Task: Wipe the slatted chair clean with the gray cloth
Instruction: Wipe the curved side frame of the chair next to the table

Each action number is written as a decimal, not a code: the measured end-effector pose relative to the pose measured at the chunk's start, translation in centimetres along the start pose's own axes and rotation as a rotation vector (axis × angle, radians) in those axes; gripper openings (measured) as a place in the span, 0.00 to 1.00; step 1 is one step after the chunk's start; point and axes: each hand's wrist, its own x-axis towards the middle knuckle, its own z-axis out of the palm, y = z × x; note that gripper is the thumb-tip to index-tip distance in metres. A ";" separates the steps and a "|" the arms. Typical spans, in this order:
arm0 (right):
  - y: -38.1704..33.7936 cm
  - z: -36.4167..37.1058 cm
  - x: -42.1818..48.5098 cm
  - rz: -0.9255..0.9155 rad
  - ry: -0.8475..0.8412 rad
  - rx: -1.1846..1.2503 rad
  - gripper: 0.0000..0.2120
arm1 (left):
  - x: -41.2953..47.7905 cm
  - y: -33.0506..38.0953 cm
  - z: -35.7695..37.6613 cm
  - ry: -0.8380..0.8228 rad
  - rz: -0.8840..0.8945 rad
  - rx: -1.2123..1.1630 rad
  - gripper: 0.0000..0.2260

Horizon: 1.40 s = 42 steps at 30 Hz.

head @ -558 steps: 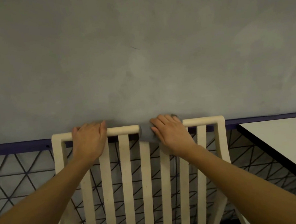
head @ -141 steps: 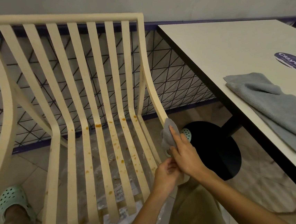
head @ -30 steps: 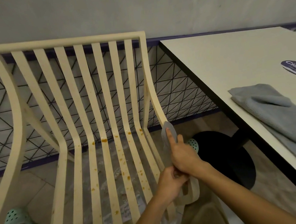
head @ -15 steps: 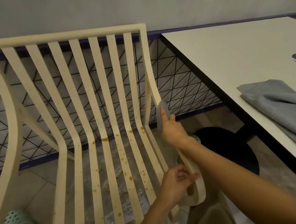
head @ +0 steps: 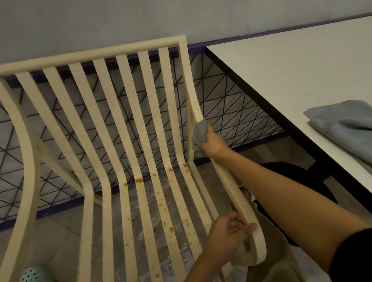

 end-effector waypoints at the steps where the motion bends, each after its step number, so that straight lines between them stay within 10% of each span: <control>1: 0.5 -0.1 -0.3 0.016 -0.033 0.072 0.21 | -0.1 0.0 0.0 -0.002 -0.006 -0.003 0.08; 5: 0.0 -1.4 -6.1 0.015 -0.088 0.227 0.10 | -0.5 0.6 0.3 0.026 -0.025 0.014 0.07; 21: 6.8 -2.2 -16.6 0.041 -0.185 0.416 0.19 | -1.6 1.0 1.5 0.216 -0.044 0.153 0.05; 34: 4.7 -2.4 -10.5 0.137 -0.252 0.503 0.10 | 0.8 3.2 -3.3 -0.065 -0.136 0.276 0.06; 42: 1.6 -2.2 -1.7 0.185 -0.199 0.681 0.15 | 7.0 7.7 -14.0 0.239 -0.037 0.282 0.06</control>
